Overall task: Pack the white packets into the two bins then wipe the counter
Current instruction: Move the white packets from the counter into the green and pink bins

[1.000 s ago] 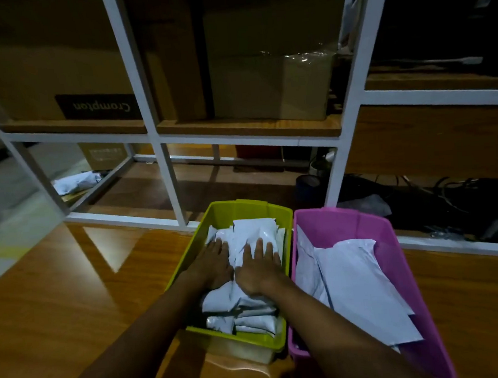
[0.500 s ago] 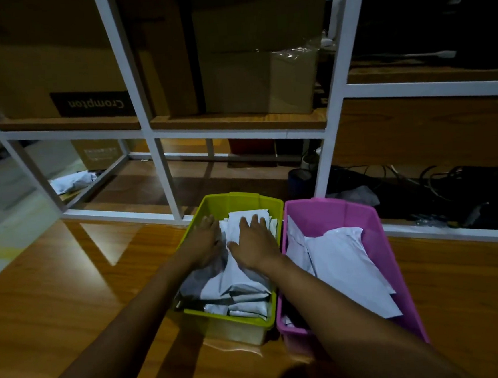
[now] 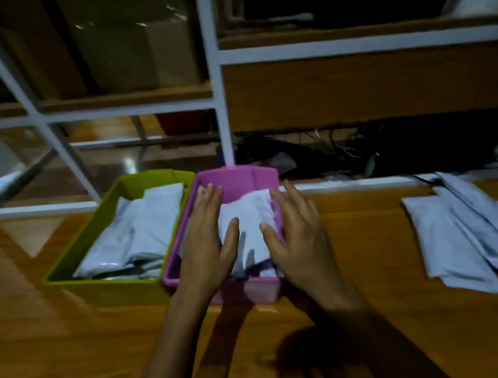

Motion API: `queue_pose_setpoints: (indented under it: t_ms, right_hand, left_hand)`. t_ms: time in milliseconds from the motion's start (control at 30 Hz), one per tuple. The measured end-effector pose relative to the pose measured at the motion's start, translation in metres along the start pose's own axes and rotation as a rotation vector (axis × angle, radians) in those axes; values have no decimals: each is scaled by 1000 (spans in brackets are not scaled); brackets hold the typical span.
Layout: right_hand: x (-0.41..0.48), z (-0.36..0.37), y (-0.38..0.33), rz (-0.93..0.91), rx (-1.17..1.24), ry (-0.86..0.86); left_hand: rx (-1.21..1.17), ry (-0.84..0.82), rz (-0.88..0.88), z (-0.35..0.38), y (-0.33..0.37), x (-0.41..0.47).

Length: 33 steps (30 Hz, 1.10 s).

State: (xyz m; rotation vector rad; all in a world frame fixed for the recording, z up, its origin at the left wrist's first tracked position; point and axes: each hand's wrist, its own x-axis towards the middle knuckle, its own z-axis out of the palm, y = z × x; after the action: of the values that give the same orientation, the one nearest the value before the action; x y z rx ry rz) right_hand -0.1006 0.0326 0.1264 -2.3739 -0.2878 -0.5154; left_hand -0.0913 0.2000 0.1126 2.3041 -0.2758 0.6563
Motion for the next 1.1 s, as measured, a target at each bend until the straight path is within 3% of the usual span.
queue_pose_setpoints:
  t_ms: [233, 600, 767, 933, 1000, 1100]
  right_hand:
    - [-45, -93, 133, 120, -63, 49]
    - [-59, -197, 320, 363, -169, 83]
    - [-28, -217, 407, 489, -179, 92]
    - [10, -214, 473, 500, -181, 15]
    - [21, -208, 489, 508, -166, 15]
    - [41, -195, 516, 524, -261, -11]
  left_hand:
    - [-91, -162, 77, 127, 98, -22]
    - [-70, -387, 28, 314, 197, 3]
    - [-16, -458, -9, 392, 219, 30]
    - [94, -625, -21, 458, 210, 41]
    - [99, -633, -84, 470, 208, 37]
    - [118, -584, -21, 481, 205, 26]
